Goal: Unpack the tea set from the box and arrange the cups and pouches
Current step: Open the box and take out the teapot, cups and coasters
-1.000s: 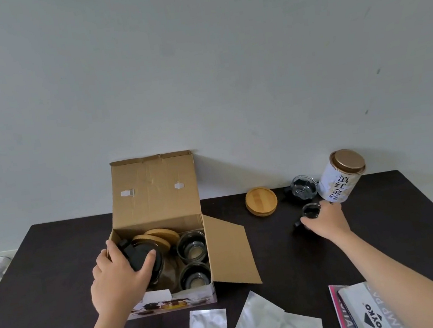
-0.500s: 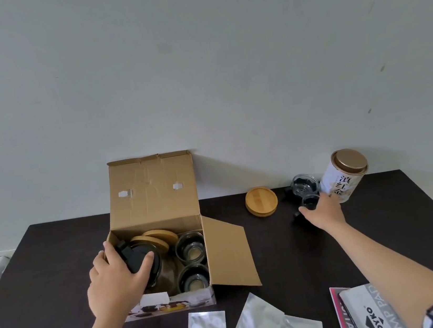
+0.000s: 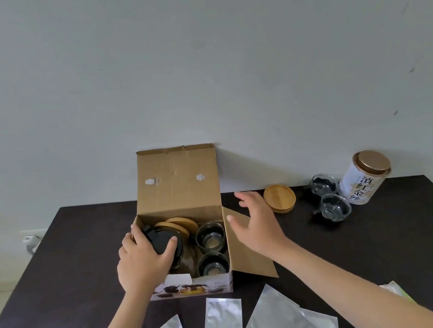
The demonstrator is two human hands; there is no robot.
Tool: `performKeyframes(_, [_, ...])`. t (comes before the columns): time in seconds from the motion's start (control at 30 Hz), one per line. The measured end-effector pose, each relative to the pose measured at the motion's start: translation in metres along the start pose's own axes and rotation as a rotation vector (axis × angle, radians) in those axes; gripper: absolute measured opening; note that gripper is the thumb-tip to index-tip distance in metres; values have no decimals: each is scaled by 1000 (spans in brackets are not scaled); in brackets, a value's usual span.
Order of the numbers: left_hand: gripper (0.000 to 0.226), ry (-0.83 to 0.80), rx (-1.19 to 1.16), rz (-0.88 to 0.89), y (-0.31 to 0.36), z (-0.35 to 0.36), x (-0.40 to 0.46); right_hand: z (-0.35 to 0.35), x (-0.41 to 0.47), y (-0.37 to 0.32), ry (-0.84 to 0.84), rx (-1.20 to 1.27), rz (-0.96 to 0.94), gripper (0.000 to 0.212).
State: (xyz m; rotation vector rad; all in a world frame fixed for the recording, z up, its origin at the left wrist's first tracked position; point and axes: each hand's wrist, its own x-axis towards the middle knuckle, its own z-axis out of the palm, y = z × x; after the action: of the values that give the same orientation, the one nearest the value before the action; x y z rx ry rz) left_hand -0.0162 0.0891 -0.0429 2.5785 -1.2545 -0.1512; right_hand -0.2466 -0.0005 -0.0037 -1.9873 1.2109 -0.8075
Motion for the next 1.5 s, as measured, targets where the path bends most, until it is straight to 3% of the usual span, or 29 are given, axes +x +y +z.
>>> performKeyframes(0.1, [100, -11, -12, -11, 0, 0, 0, 30, 14, -30, -166, -30, -5, 50])
performKeyframes(0.23, [97, -13, -27, -12, 0, 0, 1, 61, 34, -47, -434, -340, 136, 35])
performKeyframes(0.43, [97, -7, -29, -1, -2, 0, 1, 85, 53, -47, -612, -657, 249, 60])
performKeyframes(0.77, [98, -1, -41, 6, -3, 2, 2, 101, 56, -37, -573, -815, 169, 44])
performKeyframes(1.0, [99, 15, -50, 15, -4, 3, 1, 96, 52, -36, -504, -788, 135, 55])
performKeyframes(1.5, [102, 14, -59, 15, -4, 3, 3, 90, 47, -36, -402, -884, -52, 54])
